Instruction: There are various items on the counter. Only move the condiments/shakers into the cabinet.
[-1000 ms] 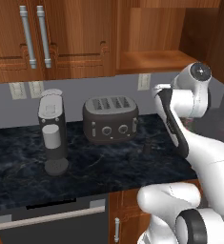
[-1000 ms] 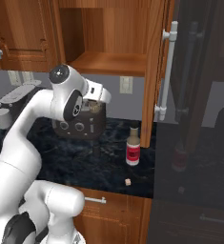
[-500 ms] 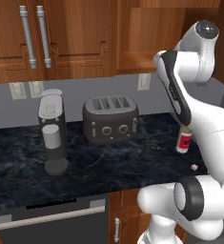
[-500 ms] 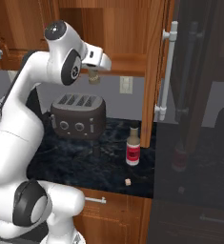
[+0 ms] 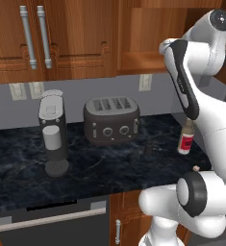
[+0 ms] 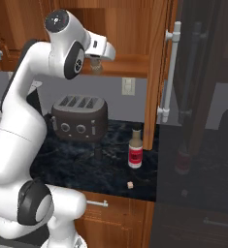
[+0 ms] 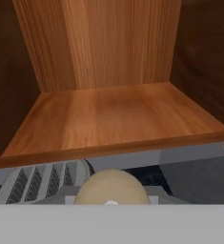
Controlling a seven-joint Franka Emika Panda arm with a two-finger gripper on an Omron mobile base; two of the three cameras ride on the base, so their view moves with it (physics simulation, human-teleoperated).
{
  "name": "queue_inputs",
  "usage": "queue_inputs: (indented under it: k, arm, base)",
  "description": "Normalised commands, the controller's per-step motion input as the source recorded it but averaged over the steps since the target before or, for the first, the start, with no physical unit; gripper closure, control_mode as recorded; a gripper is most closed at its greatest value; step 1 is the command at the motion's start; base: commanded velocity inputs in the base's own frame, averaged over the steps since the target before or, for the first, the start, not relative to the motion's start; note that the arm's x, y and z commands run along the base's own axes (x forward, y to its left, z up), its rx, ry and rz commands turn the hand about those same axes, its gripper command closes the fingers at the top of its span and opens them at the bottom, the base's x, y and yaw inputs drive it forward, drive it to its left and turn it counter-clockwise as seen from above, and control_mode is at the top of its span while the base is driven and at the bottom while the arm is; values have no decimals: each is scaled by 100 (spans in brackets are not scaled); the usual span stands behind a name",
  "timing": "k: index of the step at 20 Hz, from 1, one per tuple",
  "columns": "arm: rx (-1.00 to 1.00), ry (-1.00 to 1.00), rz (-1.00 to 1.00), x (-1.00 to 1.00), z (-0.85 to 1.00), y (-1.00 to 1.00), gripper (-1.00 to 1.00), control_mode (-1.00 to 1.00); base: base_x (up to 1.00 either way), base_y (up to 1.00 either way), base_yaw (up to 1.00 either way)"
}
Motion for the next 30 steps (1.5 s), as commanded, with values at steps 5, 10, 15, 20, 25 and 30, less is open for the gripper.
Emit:
queue_inputs:
  k: [5, 10, 15, 20, 25, 30]
  arm:
    - [0, 0, 0, 4, 0, 0, 100, -100]
    - [0, 0, 0, 2, 1, -3, 100, -100]
    - [1, 0, 0, 10, 11, -2, 100, -100]
    - [0, 0, 0, 30, 0, 0, 100, -100]
    - [0, 1, 0, 43, 0, -1, 100, -100]
    - [1, 3, 0, 57, 0, -1, 100, -100]
  base:
    - [0, 0, 0]
    - [0, 0, 0]
    - [0, 0, 0]
    - [0, 0, 0]
    - [0, 0, 0]
    - [0, 0, 0]
